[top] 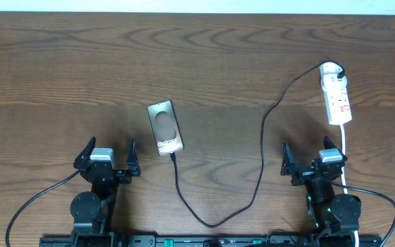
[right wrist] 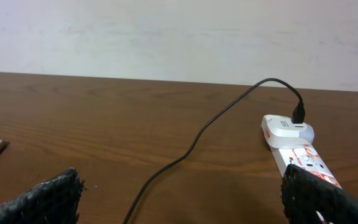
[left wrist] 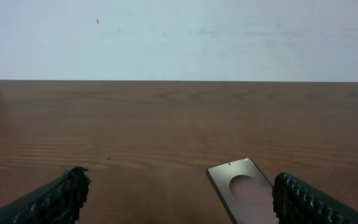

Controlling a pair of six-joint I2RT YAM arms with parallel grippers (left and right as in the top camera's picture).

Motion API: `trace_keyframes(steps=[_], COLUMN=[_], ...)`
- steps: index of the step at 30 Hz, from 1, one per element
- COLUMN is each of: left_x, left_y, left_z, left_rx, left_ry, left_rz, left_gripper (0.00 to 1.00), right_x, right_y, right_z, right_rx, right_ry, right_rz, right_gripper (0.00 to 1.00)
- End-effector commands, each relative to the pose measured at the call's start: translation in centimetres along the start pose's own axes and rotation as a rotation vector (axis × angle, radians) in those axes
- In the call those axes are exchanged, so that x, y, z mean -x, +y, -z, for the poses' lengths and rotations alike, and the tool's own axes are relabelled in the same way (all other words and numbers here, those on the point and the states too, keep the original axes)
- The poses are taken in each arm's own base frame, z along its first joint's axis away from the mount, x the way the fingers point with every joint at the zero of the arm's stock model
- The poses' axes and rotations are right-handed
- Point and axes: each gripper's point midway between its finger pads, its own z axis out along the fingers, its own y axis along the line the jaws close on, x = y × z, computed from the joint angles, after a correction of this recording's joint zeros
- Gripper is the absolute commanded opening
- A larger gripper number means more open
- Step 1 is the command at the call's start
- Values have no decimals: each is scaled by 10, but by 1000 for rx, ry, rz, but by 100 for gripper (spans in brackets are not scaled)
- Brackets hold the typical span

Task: Plug charger to phone and switch on socket

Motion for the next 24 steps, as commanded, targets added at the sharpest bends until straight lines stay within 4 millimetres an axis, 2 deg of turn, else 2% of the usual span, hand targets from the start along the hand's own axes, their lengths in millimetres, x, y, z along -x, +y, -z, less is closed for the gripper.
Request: trace_keyframes(steps=[1, 24], left_x=[-15, -15], left_y=[-1, -1], left_z=[0, 0], left_rx=[-10, -10], left_ry=[49, 50], left_rz=[-6, -6], left_gripper=[96, 96], right_x=[-1, -1], right_y=[1, 1], right_z=[0, 0], right_rx=[1, 1], right_ry=[0, 0], right_rz=[-12, -12], right_gripper=[99, 99])
